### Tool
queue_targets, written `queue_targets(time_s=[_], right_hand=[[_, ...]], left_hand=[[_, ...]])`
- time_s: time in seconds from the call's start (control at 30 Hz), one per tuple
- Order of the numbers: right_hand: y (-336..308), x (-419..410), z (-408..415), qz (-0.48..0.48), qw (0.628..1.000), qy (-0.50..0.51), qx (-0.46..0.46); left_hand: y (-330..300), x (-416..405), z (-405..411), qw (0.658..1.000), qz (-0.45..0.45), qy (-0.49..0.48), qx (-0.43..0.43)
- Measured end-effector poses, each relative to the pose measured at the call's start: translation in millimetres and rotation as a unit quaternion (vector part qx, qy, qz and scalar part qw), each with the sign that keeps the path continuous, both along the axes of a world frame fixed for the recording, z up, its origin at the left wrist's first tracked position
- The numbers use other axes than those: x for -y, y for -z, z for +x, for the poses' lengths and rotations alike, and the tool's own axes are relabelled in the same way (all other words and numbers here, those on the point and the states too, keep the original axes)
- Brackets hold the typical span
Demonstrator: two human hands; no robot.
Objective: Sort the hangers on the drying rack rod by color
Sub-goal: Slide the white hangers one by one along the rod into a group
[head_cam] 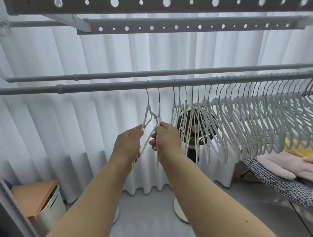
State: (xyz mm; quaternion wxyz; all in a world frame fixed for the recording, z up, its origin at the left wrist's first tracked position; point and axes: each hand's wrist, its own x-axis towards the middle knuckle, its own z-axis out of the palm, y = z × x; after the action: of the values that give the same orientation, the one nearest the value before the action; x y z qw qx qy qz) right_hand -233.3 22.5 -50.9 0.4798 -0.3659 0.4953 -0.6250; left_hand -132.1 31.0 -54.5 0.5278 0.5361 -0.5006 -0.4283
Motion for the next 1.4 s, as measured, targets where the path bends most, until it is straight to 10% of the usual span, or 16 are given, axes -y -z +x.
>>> queue_targets(time_s=[1.4], right_hand=[[-3.2, -1.9, 4.1, 0.002, 0.999, 0.031, 0.013]], left_hand=[[4.0, 16.6, -8.5, 0.999, 0.006, 0.047, -0.006]])
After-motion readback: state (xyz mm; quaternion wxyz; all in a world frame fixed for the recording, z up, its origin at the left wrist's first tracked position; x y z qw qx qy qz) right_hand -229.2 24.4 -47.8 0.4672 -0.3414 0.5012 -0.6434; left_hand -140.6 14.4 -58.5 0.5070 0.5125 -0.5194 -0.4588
